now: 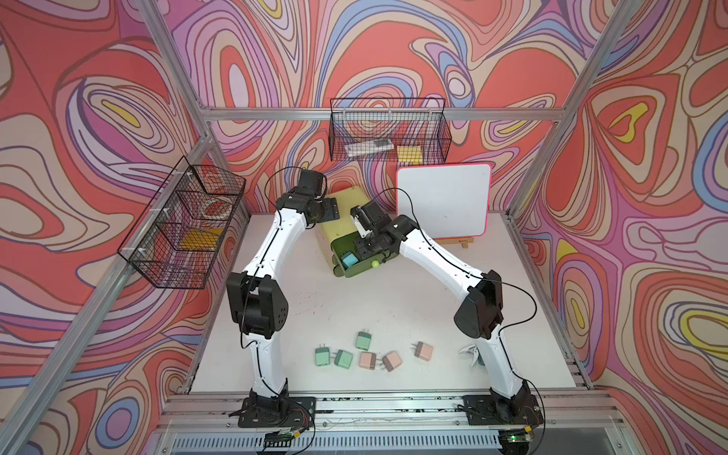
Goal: Place the plugs into the drawer by color
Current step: Place the plug in the drawer.
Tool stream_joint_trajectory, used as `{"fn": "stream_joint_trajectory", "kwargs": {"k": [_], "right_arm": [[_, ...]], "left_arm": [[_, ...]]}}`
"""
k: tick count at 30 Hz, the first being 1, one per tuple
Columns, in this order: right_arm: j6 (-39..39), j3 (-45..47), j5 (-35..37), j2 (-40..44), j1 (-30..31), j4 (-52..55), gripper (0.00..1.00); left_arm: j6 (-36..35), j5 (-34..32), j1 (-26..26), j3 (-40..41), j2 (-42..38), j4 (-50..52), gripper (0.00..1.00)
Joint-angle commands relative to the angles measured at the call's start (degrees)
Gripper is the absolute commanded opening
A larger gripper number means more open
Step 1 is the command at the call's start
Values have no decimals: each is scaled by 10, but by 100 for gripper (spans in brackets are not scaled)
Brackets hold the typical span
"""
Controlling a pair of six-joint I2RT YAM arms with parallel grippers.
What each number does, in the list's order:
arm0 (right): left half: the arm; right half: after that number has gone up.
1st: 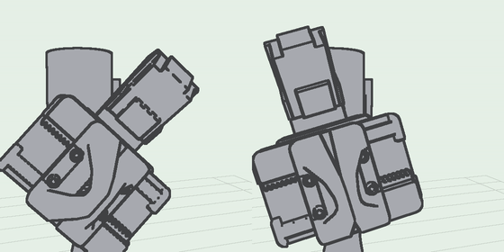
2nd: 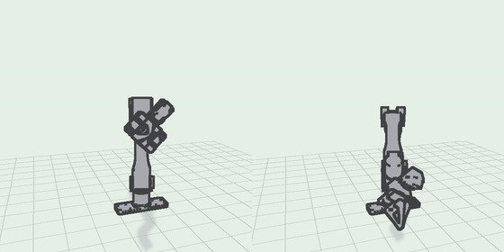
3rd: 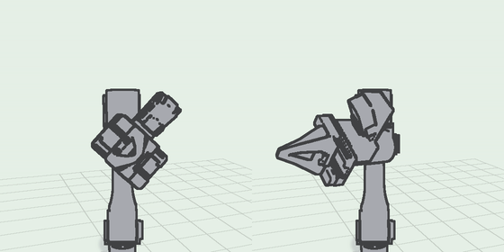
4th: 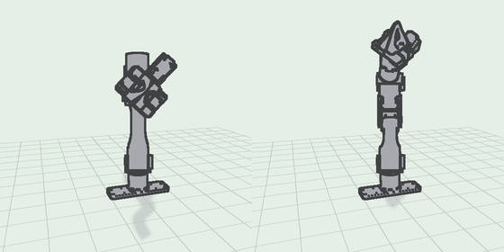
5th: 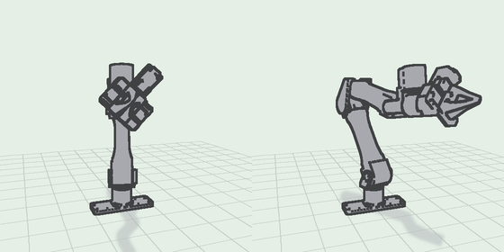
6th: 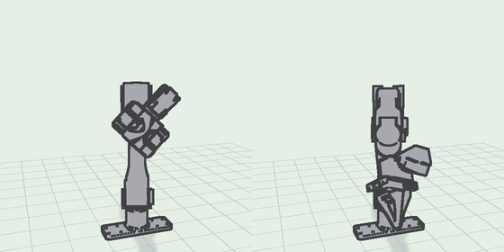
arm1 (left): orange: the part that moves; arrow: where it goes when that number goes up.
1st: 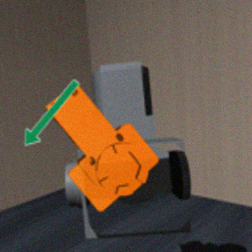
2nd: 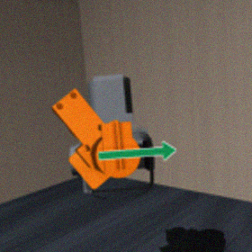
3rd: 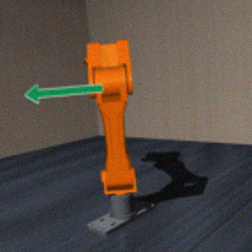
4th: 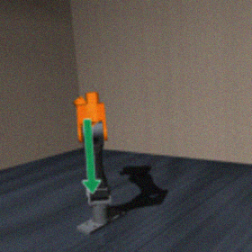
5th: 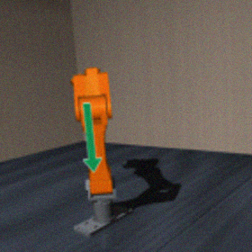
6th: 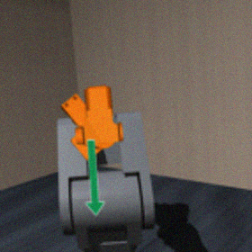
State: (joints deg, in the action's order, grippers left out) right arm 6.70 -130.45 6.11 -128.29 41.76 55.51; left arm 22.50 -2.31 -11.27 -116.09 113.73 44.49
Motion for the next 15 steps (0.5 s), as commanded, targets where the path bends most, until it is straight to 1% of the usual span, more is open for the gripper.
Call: {"fn": "stream_joint_trajectory", "kwargs": {"k": [1, 10, 15], "right_arm": [[2, -5, -5, -13, -3, -8, 44], [3, -6, -1, -26, -4, -8, 46], [2, -12, 0, -26, -4, -7, 54]], "left_arm": [[-7, -2, 4, 20, -4, 15, 86], [-8, 3, 5, 27, -4, 11, 86], [-7, 5, 5, 34, -7, 8, 86]]}}
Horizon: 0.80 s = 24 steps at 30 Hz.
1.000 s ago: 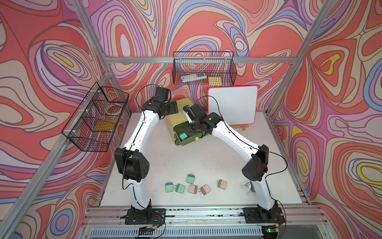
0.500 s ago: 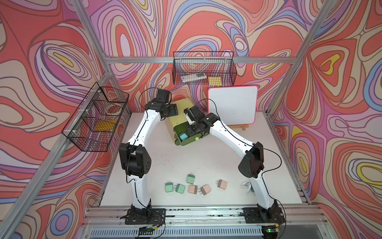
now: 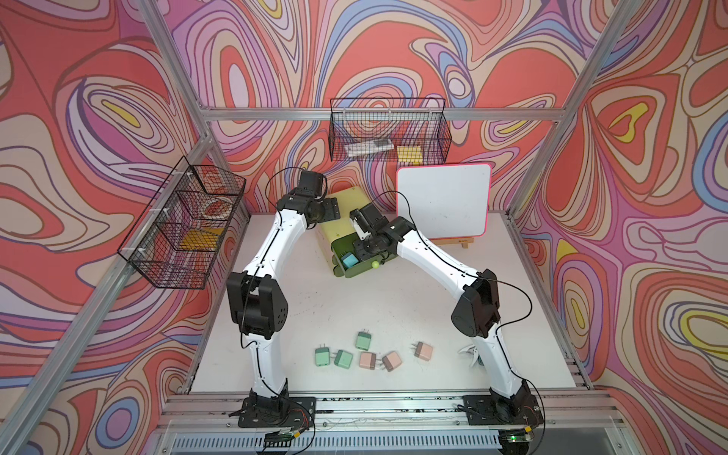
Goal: Place the plugs into the drawer by color
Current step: Place the plug in the drawer.
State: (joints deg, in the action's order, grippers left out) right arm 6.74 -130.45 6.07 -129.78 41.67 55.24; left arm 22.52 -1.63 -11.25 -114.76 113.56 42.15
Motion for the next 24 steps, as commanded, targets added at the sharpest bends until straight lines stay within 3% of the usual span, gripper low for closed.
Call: {"fn": "stream_joint_trajectory", "kwargs": {"k": [1, 8, 13, 24], "right_arm": [[2, -13, 2, -11, -4, -3, 54], [2, -46, 8, 4, -4, 5, 58], [5, -13, 16, 59, -3, -27, 58], [17, 450, 49, 349, 18, -379, 54]], "left_arm": [[-7, 0, 4, 22, -5, 31, 86], [-9, -1, 5, 28, -8, 31, 86], [-8, 7, 5, 36, -10, 27, 87], [-3, 26, 6, 29, 3, 36, 86]]}}
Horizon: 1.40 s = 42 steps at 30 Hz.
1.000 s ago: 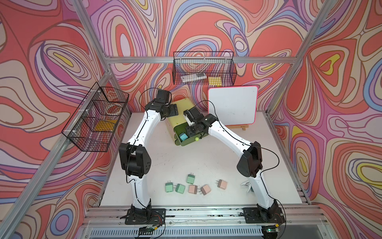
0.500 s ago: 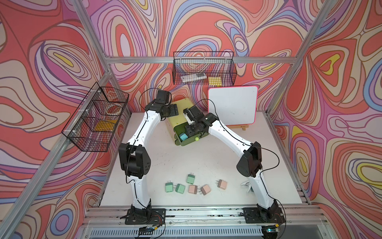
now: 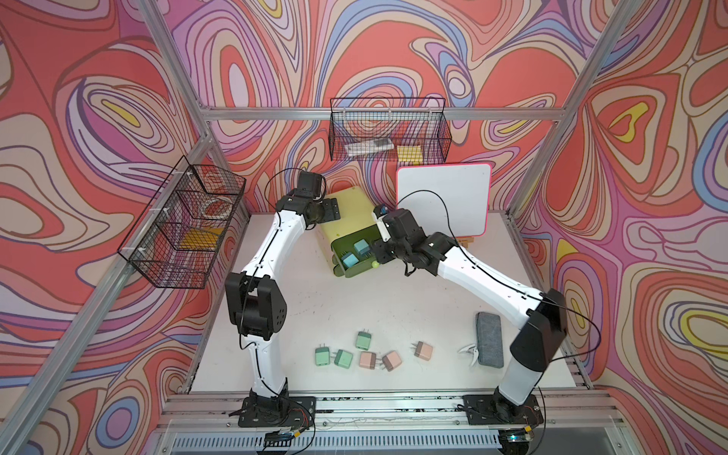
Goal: Place the plugs into the drawer by color
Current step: Place the plug in the drawer, then close the drawer in the storage box.
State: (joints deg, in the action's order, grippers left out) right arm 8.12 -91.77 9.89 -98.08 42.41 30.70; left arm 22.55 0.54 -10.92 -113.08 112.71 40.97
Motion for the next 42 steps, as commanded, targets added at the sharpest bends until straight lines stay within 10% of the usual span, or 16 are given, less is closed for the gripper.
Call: {"fn": "stream_joint_trajectory", "kwargs": {"k": [1, 13, 42], "right_arm": [[0, 98, 11, 48, 14, -161, 54], [-12, 332, 43, 110, 36, -363, 38], [6, 267, 40, 25, 38, -377, 36]], "left_arm": [[-4, 3, 3, 13, 10, 47, 86], [1, 9, 3, 24, 13, 44, 86], [3, 11, 2, 51, -1, 43, 85]]}}
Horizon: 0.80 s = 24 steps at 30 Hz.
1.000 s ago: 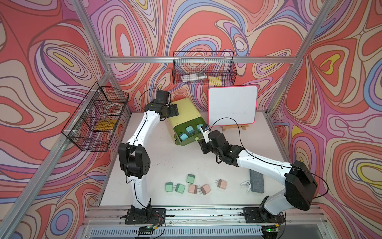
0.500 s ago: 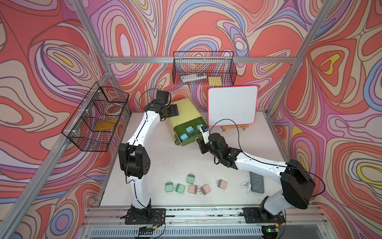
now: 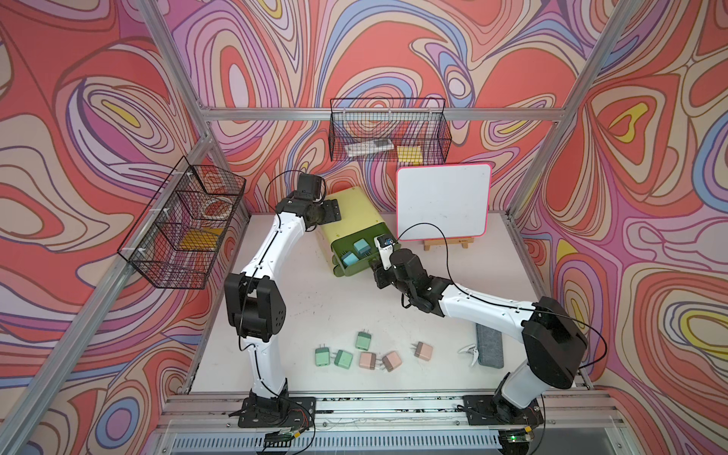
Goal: Place the plugs into the drawer by color
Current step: Close the drawer in the storage box.
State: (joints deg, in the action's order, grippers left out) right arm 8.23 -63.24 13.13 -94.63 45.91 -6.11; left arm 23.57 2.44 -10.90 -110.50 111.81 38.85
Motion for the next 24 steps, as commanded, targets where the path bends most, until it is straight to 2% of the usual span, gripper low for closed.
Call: {"fn": "stream_joint_trajectory", "kwargs": {"k": [1, 16, 24], "right_arm": [[6, -22, 8, -12, 4, -9, 36], [16, -68, 4, -66, 8, -53, 38], [11, -109, 0, -131, 8, -84, 41]], "left_arm": [[-6, -9, 2, 26, 6, 65, 84], [0, 4, 2, 49, -6, 54, 83], [0, 3, 2, 53, -7, 51, 83]]}}
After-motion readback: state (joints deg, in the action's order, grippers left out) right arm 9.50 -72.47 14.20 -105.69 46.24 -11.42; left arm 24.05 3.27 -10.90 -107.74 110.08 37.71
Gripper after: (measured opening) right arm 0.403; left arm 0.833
